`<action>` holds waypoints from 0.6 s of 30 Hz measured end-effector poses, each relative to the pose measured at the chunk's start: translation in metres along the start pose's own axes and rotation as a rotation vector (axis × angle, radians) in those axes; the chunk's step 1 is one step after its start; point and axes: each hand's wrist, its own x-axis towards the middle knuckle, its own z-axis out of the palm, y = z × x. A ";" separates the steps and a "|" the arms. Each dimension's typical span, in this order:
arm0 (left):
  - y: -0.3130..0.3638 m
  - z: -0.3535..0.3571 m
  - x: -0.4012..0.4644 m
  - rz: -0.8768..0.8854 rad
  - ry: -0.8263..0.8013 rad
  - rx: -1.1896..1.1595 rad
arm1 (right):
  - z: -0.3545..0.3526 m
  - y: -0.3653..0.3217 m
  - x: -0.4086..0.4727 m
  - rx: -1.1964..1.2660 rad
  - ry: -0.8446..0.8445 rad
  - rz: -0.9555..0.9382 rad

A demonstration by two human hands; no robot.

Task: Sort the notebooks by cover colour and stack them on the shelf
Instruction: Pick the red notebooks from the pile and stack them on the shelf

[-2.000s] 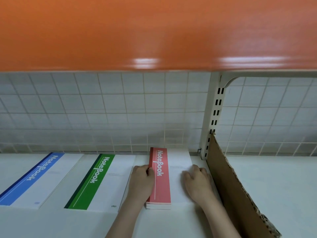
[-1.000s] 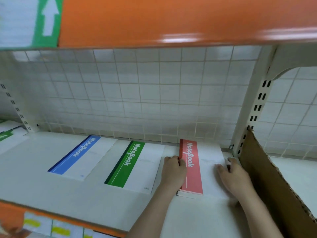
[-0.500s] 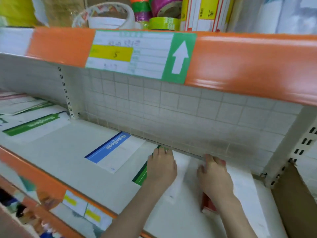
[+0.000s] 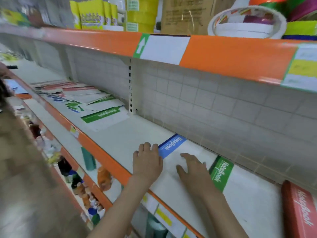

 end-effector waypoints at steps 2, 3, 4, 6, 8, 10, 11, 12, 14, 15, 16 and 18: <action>-0.031 -0.005 0.004 -0.029 -0.005 0.010 | 0.016 -0.024 0.012 0.026 -0.016 -0.026; -0.047 -0.009 0.007 -0.036 -0.009 0.016 | 0.024 -0.036 0.018 0.030 -0.022 -0.041; -0.062 -0.013 0.009 -0.037 -0.012 0.023 | 0.032 -0.050 0.026 0.039 -0.023 -0.060; -0.094 -0.023 0.014 -0.040 -0.022 0.028 | 0.048 -0.079 0.041 0.072 -0.023 -0.119; -0.129 -0.033 0.017 -0.068 -0.035 0.030 | 0.065 -0.110 0.055 0.095 -0.051 -0.202; -0.166 -0.042 0.017 -0.130 -0.036 0.039 | 0.083 -0.140 0.066 0.111 -0.088 -0.273; -0.184 -0.045 0.017 -0.163 -0.032 0.037 | 0.092 -0.154 0.072 0.115 -0.097 -0.300; -0.201 -0.048 0.016 -0.189 -0.030 0.035 | 0.101 -0.167 0.077 0.117 -0.102 -0.324; -0.232 -0.053 0.012 -0.217 -0.035 0.036 | 0.119 -0.193 0.086 0.121 -0.115 -0.363; -0.247 -0.055 0.010 -0.232 -0.039 0.033 | 0.127 -0.206 0.090 0.120 -0.125 -0.377; -0.261 -0.057 0.008 -0.253 -0.042 0.031 | 0.135 -0.218 0.094 0.116 -0.135 -0.388; -0.287 -0.060 0.006 -0.304 -0.036 0.065 | 0.150 -0.241 0.102 0.086 -0.140 -0.415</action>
